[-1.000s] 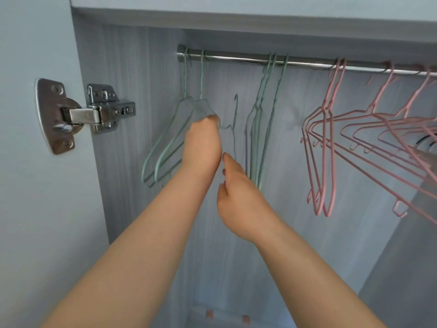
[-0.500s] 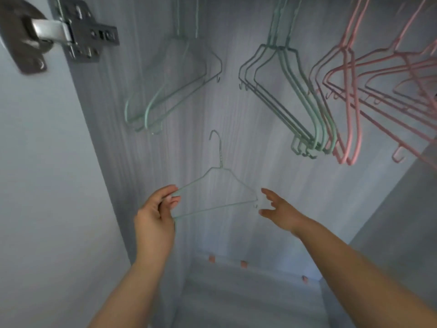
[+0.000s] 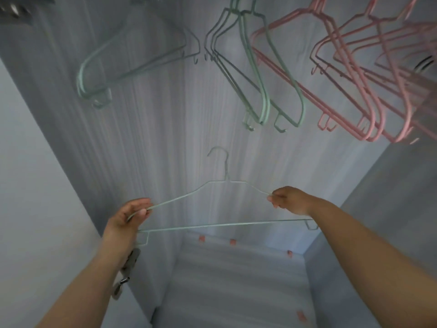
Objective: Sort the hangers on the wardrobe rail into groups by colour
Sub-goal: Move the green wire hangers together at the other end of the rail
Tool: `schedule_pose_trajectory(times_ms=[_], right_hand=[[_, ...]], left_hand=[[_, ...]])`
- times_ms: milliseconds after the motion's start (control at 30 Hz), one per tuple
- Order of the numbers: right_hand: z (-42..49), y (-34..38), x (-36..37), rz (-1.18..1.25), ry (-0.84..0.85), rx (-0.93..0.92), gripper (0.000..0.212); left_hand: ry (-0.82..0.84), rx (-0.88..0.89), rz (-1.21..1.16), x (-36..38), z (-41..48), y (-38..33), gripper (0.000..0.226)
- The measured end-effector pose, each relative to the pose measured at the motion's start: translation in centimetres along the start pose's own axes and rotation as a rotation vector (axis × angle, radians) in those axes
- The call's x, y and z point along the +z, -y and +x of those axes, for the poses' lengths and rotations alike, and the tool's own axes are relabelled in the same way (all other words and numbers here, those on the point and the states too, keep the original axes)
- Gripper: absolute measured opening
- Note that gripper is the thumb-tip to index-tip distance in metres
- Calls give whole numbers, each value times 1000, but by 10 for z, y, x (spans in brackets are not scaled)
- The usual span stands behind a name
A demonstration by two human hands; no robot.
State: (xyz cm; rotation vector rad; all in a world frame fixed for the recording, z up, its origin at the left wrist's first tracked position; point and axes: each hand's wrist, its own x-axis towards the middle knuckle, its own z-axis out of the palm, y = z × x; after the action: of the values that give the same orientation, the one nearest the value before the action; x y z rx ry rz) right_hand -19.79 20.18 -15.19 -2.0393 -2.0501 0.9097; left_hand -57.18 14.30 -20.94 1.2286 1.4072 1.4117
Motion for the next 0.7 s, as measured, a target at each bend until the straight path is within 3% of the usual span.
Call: schedule_pose_trajectory(times_ms=[33,133,233,300,433,533,700], right_hand=[[-6,2,-4,-27,29,-8,35],[-27,20,-8,61,147,17,22],[-51,54,7,328,216,18,23],[-66,81,29,615,220,12,26],[-91,137,65,1092,182,-66,20],[-90,171,66,1326,119,-147,19],[-83,214,49,1487,55,-272,18]], left_hand=[[-16,-96,157,1,3,12,23],[12,-406,599,11,-6,36,71],[20,-356,600,35,-28,34,100],[98,-287,406,50,-39,18,92],[252,-154,32,58,-66,-33,25],[342,-130,-163,44,-86,-72,49],[261,-8,-190,26,-95,-112,51]])
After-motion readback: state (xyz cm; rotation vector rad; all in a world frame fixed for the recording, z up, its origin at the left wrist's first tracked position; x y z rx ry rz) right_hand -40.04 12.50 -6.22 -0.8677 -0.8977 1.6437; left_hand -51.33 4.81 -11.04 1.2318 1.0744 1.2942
